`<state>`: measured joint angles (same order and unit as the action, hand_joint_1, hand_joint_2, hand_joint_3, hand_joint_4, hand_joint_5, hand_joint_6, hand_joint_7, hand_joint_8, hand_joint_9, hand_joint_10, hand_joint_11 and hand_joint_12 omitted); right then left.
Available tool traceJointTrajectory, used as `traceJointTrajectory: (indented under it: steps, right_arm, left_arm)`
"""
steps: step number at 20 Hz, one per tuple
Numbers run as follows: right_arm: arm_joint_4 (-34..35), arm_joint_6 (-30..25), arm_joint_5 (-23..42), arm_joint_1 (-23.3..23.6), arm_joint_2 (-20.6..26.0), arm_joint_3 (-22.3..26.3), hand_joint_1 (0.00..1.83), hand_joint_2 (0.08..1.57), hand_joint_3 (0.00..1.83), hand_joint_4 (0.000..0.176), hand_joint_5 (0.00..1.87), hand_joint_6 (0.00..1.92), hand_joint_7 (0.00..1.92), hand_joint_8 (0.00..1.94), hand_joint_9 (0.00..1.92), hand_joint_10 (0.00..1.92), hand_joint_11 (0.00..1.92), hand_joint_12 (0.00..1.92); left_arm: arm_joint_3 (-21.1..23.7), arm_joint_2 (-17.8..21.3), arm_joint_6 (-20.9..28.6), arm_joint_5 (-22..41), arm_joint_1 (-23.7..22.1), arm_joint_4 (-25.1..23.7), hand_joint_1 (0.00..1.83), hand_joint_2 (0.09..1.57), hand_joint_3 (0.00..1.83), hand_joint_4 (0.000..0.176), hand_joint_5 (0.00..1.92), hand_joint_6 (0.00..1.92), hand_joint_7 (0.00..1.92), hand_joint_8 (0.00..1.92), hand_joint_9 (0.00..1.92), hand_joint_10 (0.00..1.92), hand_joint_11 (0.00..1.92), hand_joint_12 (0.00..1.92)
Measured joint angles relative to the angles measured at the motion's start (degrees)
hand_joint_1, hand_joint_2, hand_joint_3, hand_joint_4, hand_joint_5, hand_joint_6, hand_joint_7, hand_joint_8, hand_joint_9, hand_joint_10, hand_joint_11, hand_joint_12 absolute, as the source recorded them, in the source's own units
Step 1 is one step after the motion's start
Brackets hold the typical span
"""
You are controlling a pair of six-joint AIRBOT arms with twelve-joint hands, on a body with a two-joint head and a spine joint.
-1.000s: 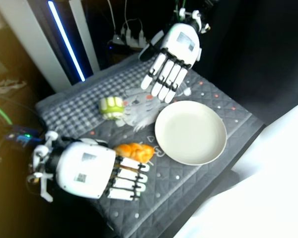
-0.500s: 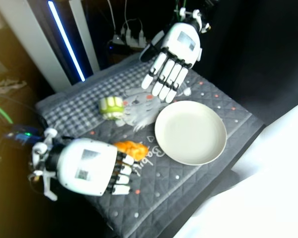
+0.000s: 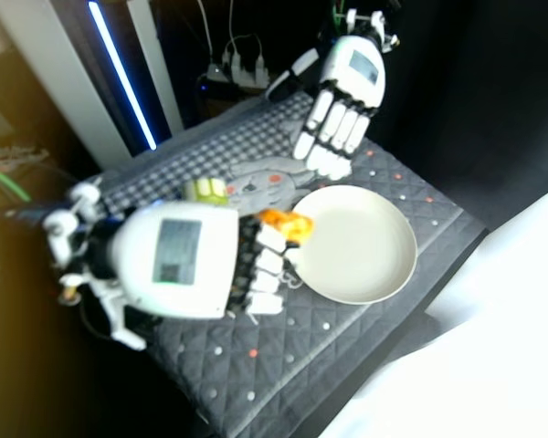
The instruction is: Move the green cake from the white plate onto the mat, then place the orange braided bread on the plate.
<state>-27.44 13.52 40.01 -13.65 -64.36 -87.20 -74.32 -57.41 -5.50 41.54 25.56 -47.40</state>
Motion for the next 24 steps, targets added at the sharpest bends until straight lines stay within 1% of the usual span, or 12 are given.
traceJointTrajectory:
  steps: [1, 3, 5, 6, 7, 11, 13, 15, 19, 22, 23, 24]
  right_arm:
    - [-0.3, 0.3, -0.6, 0.2, 0.0, 0.0, 1.28, 1.01, 0.00, 0.000, 1.17, 0.59, 1.38, 0.32, 1.29, 0.63, 1.08, 1.18]
    - [0.0, 2.1, -1.3, 1.4, -0.3, -0.1, 1.31, 1.00, 0.00, 0.000, 1.21, 0.40, 1.35, 0.53, 1.38, 0.43, 1.02, 1.17]
    - [0.7, 4.6, -3.1, 4.0, -3.3, -1.4, 1.28, 1.06, 0.00, 0.000, 1.24, 0.21, 1.08, 1.10, 1.11, 1.20, 0.97, 1.58]
    - [0.7, 4.5, -3.2, 4.3, -3.8, -1.7, 1.27, 1.09, 0.00, 0.000, 1.31, 0.16, 0.90, 1.28, 0.82, 1.23, 0.73, 1.64]
    - [0.8, 4.6, -3.8, 4.8, -5.4, -2.3, 1.27, 1.02, 0.01, 0.000, 1.22, 0.51, 1.23, 0.62, 1.06, 1.04, 0.94, 1.46]
    - [0.6, 4.5, -5.5, 5.8, -10.1, -4.4, 1.40, 1.03, 0.00, 0.000, 1.11, 0.73, 1.32, 0.13, 1.12, 0.97, 0.97, 0.86]
    - [1.4, 4.7, -7.4, 6.3, -13.6, -7.6, 1.27, 1.02, 0.00, 0.011, 1.28, 0.41, 1.16, 0.70, 1.20, 0.43, 0.92, 1.07]
    - [1.4, 4.6, -9.4, 6.4, -15.9, -9.5, 1.28, 1.06, 0.00, 0.000, 1.28, 0.21, 1.03, 1.12, 1.07, 0.92, 0.91, 1.39]
    - [1.9, 4.6, -11.5, 6.4, -17.1, -10.6, 1.39, 1.06, 0.00, 0.000, 0.95, 1.01, 1.17, 0.49, 1.15, 0.86, 0.94, 0.82]
    - [3.1, 4.6, -12.7, 6.4, -19.6, -13.0, 1.27, 1.08, 0.00, 0.000, 1.02, 0.79, 1.13, 0.88, 1.22, 0.63, 0.97, 1.18]
    - [3.1, 4.6, -13.4, 6.4, -20.2, -13.2, 1.35, 1.08, 0.02, 0.000, 0.98, 0.86, 1.08, 0.86, 1.05, 1.06, 0.85, 1.35]
    - [2.7, 4.6, -13.8, 6.4, -20.6, -13.2, 1.37, 1.09, 0.00, 0.000, 0.92, 1.03, 1.05, 0.87, 1.03, 1.05, 0.83, 1.27]
  left_arm:
    - [0.0, 0.1, -1.7, -0.1, 0.4, 1.8, 0.94, 0.67, 0.00, 0.091, 0.13, 0.01, 0.17, 0.00, 0.15, 0.01, 0.07, 0.23]
    - [0.7, 0.7, -3.8, 0.1, 1.9, 5.4, 0.86, 0.71, 0.01, 0.065, 0.16, 0.00, 0.15, 0.00, 0.13, 0.00, 0.10, 0.20]
    - [2.1, 2.1, -5.8, 0.3, 4.2, 7.9, 0.83, 0.79, 0.01, 0.068, 0.07, 0.00, 0.10, 0.00, 0.12, 0.00, 0.12, 0.16]
    - [2.3, 2.4, -6.1, 0.4, 4.5, 8.2, 0.89, 0.80, 0.00, 0.109, 0.13, 0.01, 0.19, 0.01, 0.19, 0.01, 0.16, 0.17]
    - [2.9, 3.1, -7.5, 0.7, 5.2, 9.9, 0.92, 0.81, 0.00, 0.135, 0.19, 0.01, 0.25, 0.01, 0.24, 0.01, 0.20, 0.19]
    - [3.0, 3.7, -10.0, 1.2, 5.8, 12.4, 0.79, 0.81, 0.00, 0.126, 0.10, 0.00, 0.20, 0.00, 0.25, 0.00, 0.19, 0.20]
    - [3.4, 3.6, -11.2, 1.4, 6.9, 13.8, 0.74, 0.79, 0.00, 0.093, 0.10, 0.01, 0.17, 0.00, 0.28, 0.00, 0.07, 0.25]
    - [3.8, 3.6, -11.2, 2.6, 8.0, 14.3, 0.82, 0.77, 0.00, 0.106, 0.18, 0.01, 0.28, 0.01, 0.34, 0.01, 0.17, 0.32]
    - [4.1, 3.1, -11.2, 3.4, 8.0, 14.5, 0.79, 0.76, 0.00, 0.093, 0.17, 0.00, 0.32, 0.01, 0.35, 0.02, 0.24, 0.39]
    - [4.1, 1.9, -11.2, 4.6, 8.2, 15.2, 0.85, 0.74, 0.00, 0.100, 0.23, 0.01, 0.37, 0.01, 0.34, 0.01, 0.18, 0.35]
    - [4.2, 1.9, -11.3, 4.8, 8.2, 14.6, 0.83, 0.77, 0.01, 0.107, 0.21, 0.00, 0.35, 0.00, 0.32, 0.00, 0.16, 0.34]
    - [4.2, 1.8, -11.2, 5.0, 8.2, 14.8, 0.82, 0.76, 0.01, 0.116, 0.19, 0.00, 0.33, 0.00, 0.33, 0.00, 0.17, 0.35]
